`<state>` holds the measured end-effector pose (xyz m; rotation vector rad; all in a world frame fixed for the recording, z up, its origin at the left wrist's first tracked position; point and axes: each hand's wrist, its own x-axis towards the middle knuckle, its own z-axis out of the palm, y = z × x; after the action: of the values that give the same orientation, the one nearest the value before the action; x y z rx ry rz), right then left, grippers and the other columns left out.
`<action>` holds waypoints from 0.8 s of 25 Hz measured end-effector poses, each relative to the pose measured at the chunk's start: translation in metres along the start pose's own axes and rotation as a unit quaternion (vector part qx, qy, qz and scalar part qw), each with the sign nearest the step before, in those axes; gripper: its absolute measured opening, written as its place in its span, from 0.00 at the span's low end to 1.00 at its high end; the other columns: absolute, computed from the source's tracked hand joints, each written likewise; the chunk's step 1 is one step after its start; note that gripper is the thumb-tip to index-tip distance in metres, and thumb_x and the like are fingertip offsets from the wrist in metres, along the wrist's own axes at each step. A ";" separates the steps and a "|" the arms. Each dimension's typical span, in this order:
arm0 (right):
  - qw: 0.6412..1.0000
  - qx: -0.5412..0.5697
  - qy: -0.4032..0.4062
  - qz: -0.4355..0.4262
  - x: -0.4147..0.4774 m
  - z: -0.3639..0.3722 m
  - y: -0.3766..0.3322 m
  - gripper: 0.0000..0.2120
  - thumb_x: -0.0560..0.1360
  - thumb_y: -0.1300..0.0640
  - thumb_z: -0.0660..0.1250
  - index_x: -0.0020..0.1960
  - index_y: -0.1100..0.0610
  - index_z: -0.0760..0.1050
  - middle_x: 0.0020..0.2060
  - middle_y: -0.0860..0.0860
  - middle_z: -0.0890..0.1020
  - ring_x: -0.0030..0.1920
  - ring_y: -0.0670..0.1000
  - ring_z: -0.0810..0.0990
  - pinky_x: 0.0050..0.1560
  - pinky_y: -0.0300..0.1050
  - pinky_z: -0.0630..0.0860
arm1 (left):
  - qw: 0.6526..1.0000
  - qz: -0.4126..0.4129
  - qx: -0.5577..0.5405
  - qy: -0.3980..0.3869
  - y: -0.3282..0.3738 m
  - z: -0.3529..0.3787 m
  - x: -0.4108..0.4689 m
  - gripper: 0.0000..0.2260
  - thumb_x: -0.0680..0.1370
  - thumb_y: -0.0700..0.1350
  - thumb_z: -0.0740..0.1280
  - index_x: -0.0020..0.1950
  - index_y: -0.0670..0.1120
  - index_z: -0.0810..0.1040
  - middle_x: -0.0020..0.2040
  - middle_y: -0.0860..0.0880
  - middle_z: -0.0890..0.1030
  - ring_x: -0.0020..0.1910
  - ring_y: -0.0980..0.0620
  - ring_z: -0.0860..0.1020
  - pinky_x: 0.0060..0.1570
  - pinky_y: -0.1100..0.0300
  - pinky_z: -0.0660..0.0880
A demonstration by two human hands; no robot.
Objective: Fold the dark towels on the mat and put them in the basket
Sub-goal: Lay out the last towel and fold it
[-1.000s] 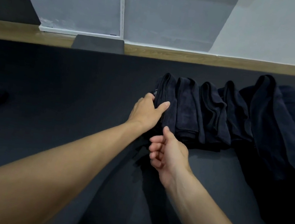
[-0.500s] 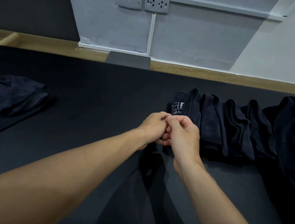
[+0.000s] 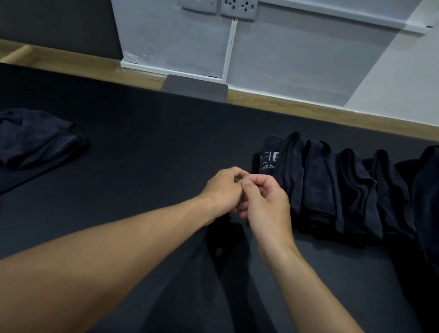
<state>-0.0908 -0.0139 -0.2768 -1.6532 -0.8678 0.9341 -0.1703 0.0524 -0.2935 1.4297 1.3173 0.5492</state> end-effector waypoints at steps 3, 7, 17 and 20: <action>0.998 0.007 -0.054 -0.007 -0.003 0.027 -0.003 0.04 0.79 0.53 0.64 0.51 0.48 0.77 0.41 0.47 0.84 0.41 0.44 0.83 0.44 0.43 0.81 | 0.999 0.002 0.007 0.043 -0.010 -0.031 -0.005 0.13 0.79 0.42 0.62 0.61 0.52 0.78 0.50 0.52 0.83 0.48 0.51 0.83 0.52 0.50 0.81; 0.989 -0.006 -0.142 -0.030 -0.016 0.081 -0.017 0.04 0.79 0.51 0.64 0.52 0.47 0.76 0.43 0.46 0.85 0.44 0.44 0.84 0.47 0.45 0.82 | 0.993 -0.008 0.020 0.119 -0.031 -0.097 -0.024 0.15 0.79 0.42 0.63 0.64 0.49 0.77 0.52 0.52 0.81 0.51 0.53 0.81 0.57 0.51 0.79; 0.909 -0.111 -0.385 -0.110 -0.095 0.293 -0.046 0.14 0.76 0.51 0.67 0.62 0.50 0.74 0.50 0.48 0.81 0.51 0.50 0.81 0.56 0.53 0.79 | 0.892 -0.120 0.272 0.341 -0.134 -0.301 -0.152 0.22 0.75 0.53 0.69 0.68 0.50 0.74 0.62 0.45 0.76 0.63 0.43 0.75 0.63 0.47 0.72; 0.853 -0.245 -0.420 -0.189 -0.110 0.346 -0.044 0.25 0.76 0.55 0.68 0.71 0.50 0.67 0.59 0.48 0.76 0.58 0.52 0.77 0.58 0.48 0.75 | 0.854 -0.220 0.378 0.281 -0.169 -0.339 -0.193 0.32 0.72 0.62 0.71 0.72 0.52 0.67 0.67 0.43 0.72 0.66 0.39 0.71 0.64 0.44 0.70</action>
<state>-0.4519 0.0415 -0.2835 -1.3447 -2.0921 1.2233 -0.5877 -0.0222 -0.2726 1.5366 2.4509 0.1132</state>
